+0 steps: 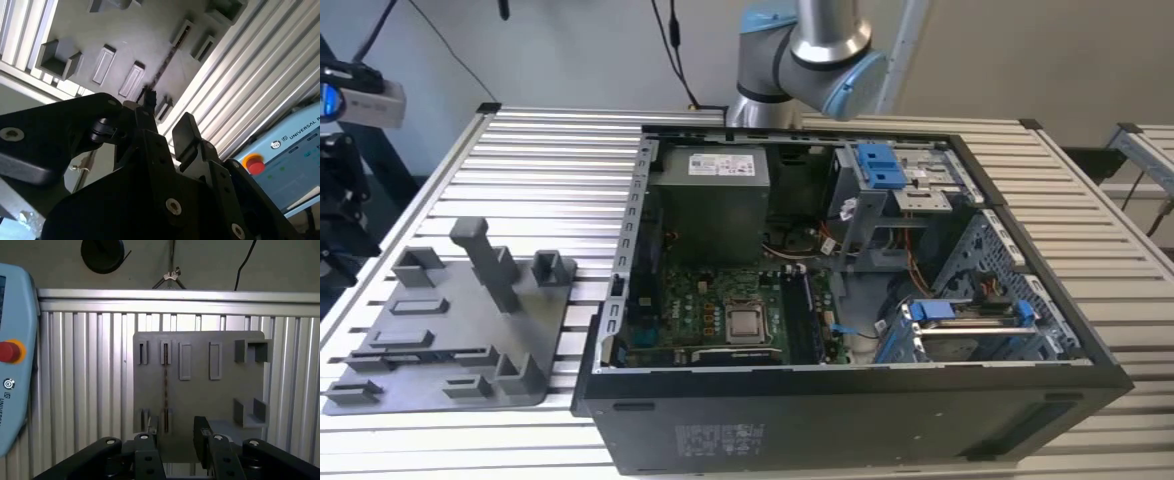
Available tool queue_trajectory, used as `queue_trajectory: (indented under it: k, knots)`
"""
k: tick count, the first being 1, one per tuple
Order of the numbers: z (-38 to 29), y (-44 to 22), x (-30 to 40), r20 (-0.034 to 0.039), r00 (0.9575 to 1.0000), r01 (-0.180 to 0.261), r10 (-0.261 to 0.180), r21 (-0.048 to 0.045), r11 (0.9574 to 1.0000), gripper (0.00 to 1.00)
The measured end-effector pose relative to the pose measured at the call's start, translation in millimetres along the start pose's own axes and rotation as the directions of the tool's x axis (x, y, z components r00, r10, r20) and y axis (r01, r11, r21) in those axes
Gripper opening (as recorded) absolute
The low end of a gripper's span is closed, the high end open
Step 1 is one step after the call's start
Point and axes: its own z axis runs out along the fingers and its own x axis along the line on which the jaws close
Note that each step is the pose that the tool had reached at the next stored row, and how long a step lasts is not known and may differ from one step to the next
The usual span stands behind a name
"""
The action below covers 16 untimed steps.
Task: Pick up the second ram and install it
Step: 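Pick up the second ram and move it above second insertion slot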
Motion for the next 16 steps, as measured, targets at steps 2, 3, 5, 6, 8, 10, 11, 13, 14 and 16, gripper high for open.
queue_trajectory:
  k: [2,3,5,6,8,10,11,13,14,16]
  knots:
    - [3.7,0.1,-0.2,0.0000,1.0000,0.000,0.000,0.0008,1.0000,0.42]
    - [5.4,0.3,-0.5,0.0001,1.0000,0.000,0.000,0.0033,1.0000,0.42]
    - [5.7,0.2,-0.6,-0.0002,1.0000,0.001,-0.001,0.0047,1.0000,0.42]
    - [5.8,0.2,-0.6,-0.0001,1.0000,0.001,-0.001,0.0047,1.0000,0.42]
    - [5.8,0.2,-0.6,-0.0001,1.0000,0.001,-0.001,0.0048,1.0000,0.42]
    - [7.3,0.7,-0.5,0.0069,1.0000,0.001,-0.001,0.0051,1.0000,0.42]
    - [7.9,1.0,-0.6,0.0120,0.9999,0.001,-0.001,0.0050,1.0000,0.42]
    - [11.4,1.1,-0.7,0.0129,0.9999,0.001,-0.001,0.0049,1.0000,0.42]
    - [13.0,1.2,-0.7,0.0129,0.9999,0.001,-0.001,0.0038,1.0000,0.42]
    - [16.5,1.2,-0.7,0.0129,0.9999,0.002,-0.002,0.0029,1.0000,0.42]
